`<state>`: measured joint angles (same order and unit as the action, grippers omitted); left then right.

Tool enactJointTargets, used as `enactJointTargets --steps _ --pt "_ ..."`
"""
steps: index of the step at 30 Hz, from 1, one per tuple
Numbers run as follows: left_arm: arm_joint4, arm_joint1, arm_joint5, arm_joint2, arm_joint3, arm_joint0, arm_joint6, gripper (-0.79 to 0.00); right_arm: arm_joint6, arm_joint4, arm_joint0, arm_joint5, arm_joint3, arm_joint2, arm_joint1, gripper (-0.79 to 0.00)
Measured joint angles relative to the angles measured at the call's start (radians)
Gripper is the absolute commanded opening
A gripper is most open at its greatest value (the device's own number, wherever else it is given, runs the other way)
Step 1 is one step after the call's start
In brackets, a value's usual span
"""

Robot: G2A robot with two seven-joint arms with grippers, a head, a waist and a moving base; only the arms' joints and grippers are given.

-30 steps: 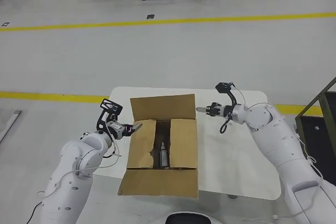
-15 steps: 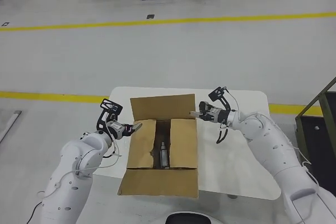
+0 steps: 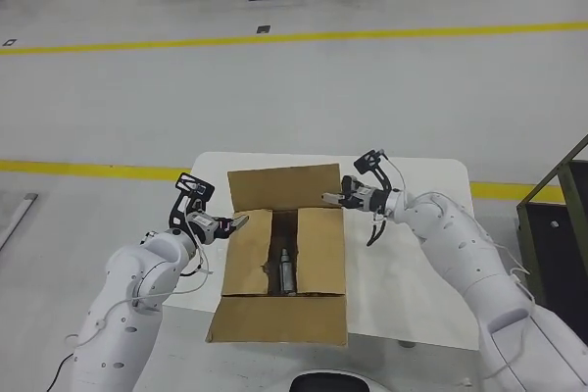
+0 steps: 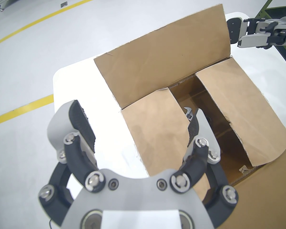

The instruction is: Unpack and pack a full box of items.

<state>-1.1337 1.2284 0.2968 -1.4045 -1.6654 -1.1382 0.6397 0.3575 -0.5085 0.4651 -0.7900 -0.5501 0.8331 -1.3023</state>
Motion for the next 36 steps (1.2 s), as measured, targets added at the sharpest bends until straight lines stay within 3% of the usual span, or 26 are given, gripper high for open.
enactJointTargets --steps 4,7,9,10,12,14,28,36 --pt "0.000 0.000 0.000 0.000 0.000 0.000 0.000 0.000 0.005 0.034 -0.014 -0.024 0.050 -0.011 -0.020 -0.052" --pt "0.000 0.000 0.000 0.000 0.000 0.000 0.000 0.000 0.020 0.046 -0.027 -0.053 0.078 -0.023 -0.035 -0.123" --pt "0.000 0.000 0.000 0.000 0.000 0.000 0.000 0.000 0.026 0.046 -0.036 -0.068 0.093 -0.031 -0.044 -0.400" --pt "0.000 0.000 0.000 0.000 0.000 0.000 0.000 0.000 0.027 0.040 -0.042 -0.076 0.101 -0.037 -0.050 -0.422" --pt "0.000 0.000 0.000 0.000 0.000 0.000 0.000 0.000 0.025 0.037 -0.049 -0.088 0.115 -0.044 -0.058 -0.542" --pt "0.000 0.000 0.000 0.000 0.000 0.000 0.000 0.000 0.022 0.031 -0.058 -0.098 0.132 -0.052 -0.066 -0.785" --pt "0.000 0.000 0.000 0.000 0.000 0.000 0.000 0.000 -0.053 -0.064 -0.093 -0.114 0.198 -0.089 -0.102 -0.785" --pt "0.000 0.000 0.000 0.000 0.000 0.000 0.000 0.000 -0.123 -0.039 -0.094 -0.116 0.236 -0.063 -0.102 -0.785"
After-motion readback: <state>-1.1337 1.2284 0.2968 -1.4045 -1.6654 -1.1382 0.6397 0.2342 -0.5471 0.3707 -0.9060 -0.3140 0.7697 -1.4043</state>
